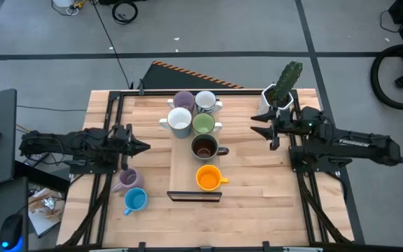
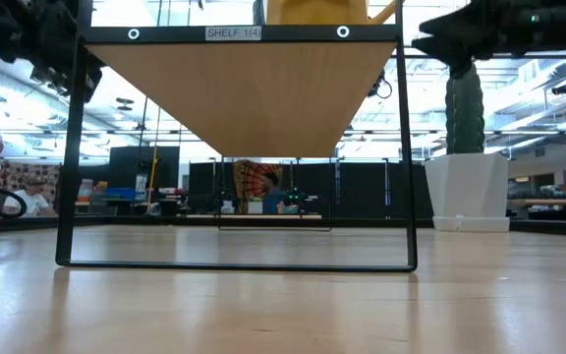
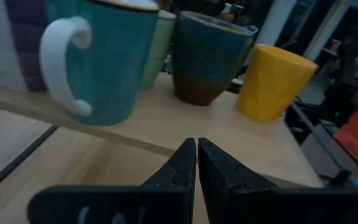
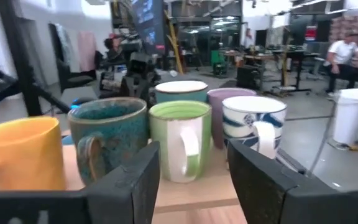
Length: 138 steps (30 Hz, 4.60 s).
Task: Place coffee mugs
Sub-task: Put the blue mug on the shelf
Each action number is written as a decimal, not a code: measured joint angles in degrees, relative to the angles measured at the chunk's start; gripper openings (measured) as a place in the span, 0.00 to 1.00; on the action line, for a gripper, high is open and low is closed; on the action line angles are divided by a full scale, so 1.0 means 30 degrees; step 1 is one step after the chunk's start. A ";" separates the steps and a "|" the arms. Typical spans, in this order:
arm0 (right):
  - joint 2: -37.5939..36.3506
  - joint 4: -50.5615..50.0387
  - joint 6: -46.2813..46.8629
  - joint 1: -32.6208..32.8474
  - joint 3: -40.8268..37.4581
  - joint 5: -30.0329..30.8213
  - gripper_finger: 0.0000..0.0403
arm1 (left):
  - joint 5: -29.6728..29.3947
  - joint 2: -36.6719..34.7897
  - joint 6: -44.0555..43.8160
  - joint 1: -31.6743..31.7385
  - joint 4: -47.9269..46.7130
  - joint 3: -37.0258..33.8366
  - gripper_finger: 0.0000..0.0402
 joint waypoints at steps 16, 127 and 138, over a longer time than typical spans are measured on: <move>-0.0651 0.3545 -0.0080 -0.6006 -0.2590 -0.5089 0.47 | -0.1502 0.0029 -0.1808 -0.2379 -0.3005 0.1212 0.06; -0.3462 0.4160 0.3923 -1.1769 -0.3064 -0.2940 0.47 | 0.4231 1.9747 -2.3465 -1.2651 -1.2648 1.0448 0.13; -0.3468 0.4160 0.3886 -1.1769 -0.3064 -0.2940 0.47 | 0.4312 1.8862 -1.9741 -1.1063 -1.3559 1.0473 0.13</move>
